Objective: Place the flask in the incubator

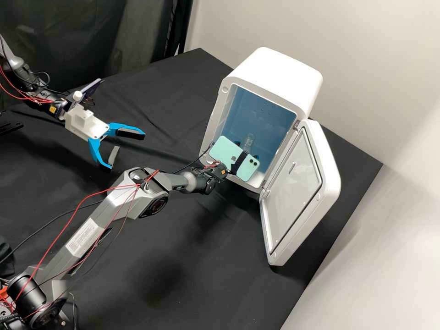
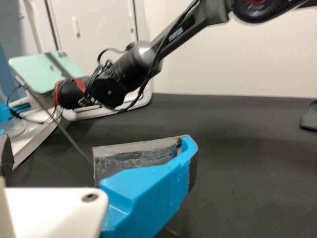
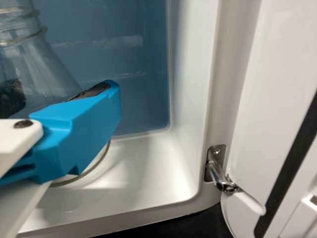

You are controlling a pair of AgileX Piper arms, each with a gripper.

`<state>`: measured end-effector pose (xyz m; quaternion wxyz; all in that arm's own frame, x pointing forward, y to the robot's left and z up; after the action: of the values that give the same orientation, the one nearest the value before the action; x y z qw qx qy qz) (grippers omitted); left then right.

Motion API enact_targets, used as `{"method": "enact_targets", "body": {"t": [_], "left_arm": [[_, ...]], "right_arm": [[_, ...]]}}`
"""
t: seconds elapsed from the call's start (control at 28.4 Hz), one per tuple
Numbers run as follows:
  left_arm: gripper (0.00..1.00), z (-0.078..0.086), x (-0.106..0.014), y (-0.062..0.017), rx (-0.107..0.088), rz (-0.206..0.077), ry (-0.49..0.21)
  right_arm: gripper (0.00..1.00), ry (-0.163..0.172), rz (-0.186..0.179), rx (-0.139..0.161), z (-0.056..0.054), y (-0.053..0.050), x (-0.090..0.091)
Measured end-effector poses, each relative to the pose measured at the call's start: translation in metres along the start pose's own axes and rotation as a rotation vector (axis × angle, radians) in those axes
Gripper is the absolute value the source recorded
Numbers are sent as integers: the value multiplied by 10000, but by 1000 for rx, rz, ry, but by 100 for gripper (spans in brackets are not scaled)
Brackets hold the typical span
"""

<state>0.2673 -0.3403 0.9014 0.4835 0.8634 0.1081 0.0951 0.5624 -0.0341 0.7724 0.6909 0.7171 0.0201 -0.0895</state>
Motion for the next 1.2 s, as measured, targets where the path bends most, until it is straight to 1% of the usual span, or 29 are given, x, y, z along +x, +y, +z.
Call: {"method": "enact_targets", "body": {"t": [0.04,0.11,0.14,0.18,0.25,0.28,0.35,0.42,0.46,0.67,0.81,1.2], "left_arm": [[100,-28,13,-6,3,-7,10],[100,-57,22,-23,-2,-14,21],[100,-68,30,-29,1,-15,27],[100,-95,48,-48,9,-22,43],[100,-120,64,-62,17,-24,56],[100,-142,67,-77,16,-28,65],[100,-184,65,-95,21,-36,85],[100,-214,65,-110,20,-43,100],[100,-241,65,-103,19,-45,115],[100,-342,62,-68,10,-34,152],[100,-377,58,-83,6,-40,163],[100,-377,58,-83,6,-40,163]], "right_arm": [[0,0,1,2,0,1,0],[0,2,2,2,-2,3,2],[0,1,2,2,3,-2,5],[0,5,3,2,14,-14,9],[0,11,6,2,22,-23,13],[0,12,7,2,24,-26,14],[0,11,6,2,30,-31,15],[0,11,6,2,30,-31,15],[0,11,6,2,30,-31,15],[0,11,6,2,30,-31,15],[0,11,6,2,30,-31,15],[0,11,6,2,30,-31,15]]}}
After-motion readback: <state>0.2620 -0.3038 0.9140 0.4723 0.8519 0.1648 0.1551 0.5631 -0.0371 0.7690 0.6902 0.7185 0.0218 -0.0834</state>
